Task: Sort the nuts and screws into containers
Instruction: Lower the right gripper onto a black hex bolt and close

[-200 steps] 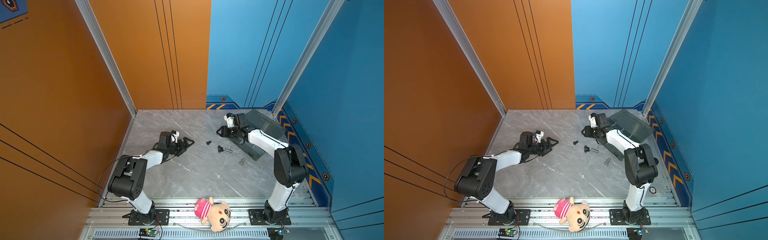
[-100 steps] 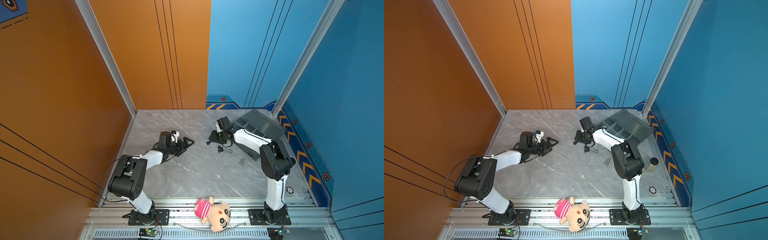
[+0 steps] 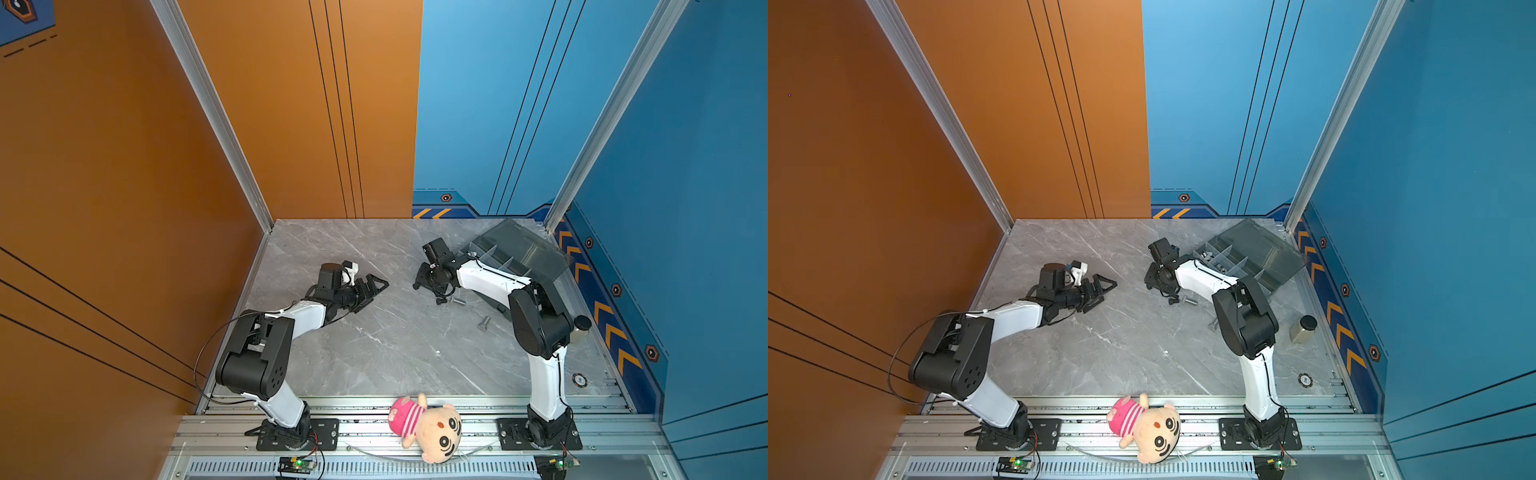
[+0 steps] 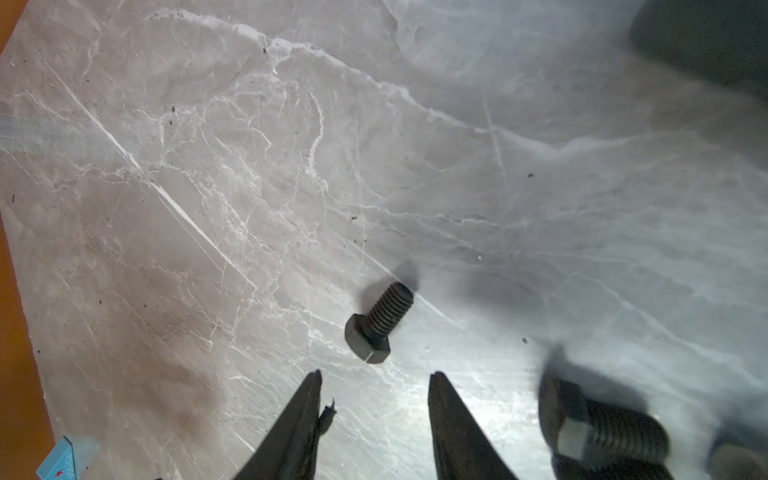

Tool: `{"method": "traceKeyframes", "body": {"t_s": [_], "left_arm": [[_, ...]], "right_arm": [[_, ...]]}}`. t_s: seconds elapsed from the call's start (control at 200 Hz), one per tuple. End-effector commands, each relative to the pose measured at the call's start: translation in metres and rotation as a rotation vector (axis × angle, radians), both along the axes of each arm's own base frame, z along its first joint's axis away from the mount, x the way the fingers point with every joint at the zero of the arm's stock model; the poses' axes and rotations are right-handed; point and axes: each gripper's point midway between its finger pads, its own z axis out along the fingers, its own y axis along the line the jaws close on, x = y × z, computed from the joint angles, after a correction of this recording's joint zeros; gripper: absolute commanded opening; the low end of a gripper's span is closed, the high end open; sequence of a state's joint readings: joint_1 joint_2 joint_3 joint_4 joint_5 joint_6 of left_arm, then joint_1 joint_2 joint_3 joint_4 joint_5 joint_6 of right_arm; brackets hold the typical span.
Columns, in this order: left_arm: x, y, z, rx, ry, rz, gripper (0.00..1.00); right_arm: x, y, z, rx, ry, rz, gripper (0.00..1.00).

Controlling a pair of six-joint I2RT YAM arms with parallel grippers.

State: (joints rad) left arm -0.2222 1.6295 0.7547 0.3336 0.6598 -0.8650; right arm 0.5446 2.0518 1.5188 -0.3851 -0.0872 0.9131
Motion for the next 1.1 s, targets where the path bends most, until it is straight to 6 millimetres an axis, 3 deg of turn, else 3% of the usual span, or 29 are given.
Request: {"method": "traceKeyframes", "body": {"t_s": [0.0, 0.711, 0.981, 1.091], "left_arm": [[0.003, 0.0, 0.002, -0.011, -0.013, -0.016, 0.98], [0.004, 0.003, -0.009, 0.004, -0.008, -0.032, 0.98], [0.004, 0.005, -0.011, -0.001, -0.006, -0.027, 0.98], [0.004, 0.005, -0.01, -0.001, -0.008, -0.025, 0.98]], "right_arm": [[0.003, -0.002, -0.01, -0.02, 0.028, -0.079, 0.46], [-0.001, 0.0, -0.041, -0.084, 0.1, -0.142, 0.51], [-0.006, -0.008, -0.057, -0.138, 0.13, -0.127, 0.49], [-0.009, -0.009, -0.062, -0.15, 0.14, -0.118, 0.44]]}}
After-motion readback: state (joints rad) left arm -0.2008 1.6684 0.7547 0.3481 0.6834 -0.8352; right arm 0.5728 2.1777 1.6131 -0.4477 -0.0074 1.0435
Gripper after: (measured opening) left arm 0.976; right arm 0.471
